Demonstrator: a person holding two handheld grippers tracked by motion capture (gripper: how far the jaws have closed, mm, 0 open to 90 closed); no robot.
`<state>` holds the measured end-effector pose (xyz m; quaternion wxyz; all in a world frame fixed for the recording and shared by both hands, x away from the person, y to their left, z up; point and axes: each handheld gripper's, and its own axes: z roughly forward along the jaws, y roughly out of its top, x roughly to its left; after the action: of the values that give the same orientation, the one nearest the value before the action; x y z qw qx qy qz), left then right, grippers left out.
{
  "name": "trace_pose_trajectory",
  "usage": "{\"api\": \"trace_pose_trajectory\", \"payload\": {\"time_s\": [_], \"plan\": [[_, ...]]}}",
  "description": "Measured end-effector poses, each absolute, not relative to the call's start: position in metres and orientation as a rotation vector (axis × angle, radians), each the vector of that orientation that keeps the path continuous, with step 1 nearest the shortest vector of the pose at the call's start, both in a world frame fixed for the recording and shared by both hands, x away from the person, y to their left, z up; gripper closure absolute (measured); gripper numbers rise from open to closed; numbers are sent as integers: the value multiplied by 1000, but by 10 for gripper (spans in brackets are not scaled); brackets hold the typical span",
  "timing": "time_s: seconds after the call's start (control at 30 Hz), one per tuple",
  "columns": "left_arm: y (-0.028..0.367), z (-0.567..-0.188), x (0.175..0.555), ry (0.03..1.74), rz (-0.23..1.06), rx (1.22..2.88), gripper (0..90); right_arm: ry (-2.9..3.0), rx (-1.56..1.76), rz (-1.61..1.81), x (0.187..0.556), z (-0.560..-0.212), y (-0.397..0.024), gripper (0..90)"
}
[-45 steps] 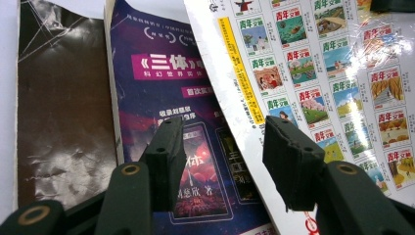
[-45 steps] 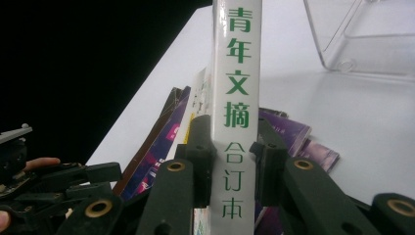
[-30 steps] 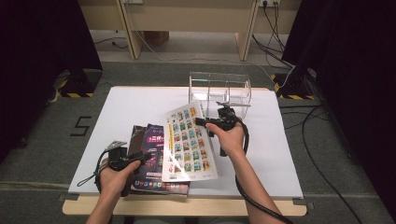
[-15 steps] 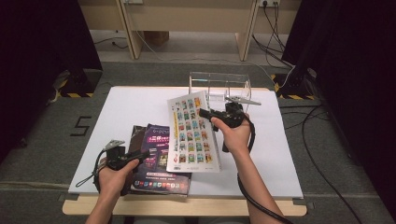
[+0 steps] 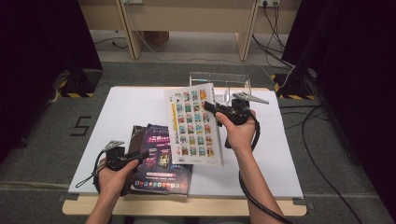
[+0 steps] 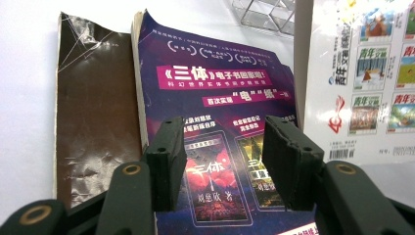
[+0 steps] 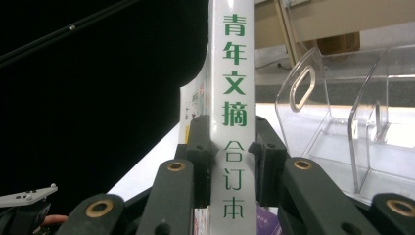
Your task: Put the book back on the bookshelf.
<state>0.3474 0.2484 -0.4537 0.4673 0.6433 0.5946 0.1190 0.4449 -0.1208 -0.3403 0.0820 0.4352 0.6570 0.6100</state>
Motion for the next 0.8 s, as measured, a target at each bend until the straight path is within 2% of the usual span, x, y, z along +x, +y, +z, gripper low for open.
{"api": "trace_pose_trajectory", "payload": {"time_s": [0.4,0.8], "plan": [[252,-453,346,1467,300,1564,498,1861,1245,1903,435,-319,-132,743],[254,-454,346,1467,306,1563,496,1797,1214,1837,432,-318,-141,743]]}}
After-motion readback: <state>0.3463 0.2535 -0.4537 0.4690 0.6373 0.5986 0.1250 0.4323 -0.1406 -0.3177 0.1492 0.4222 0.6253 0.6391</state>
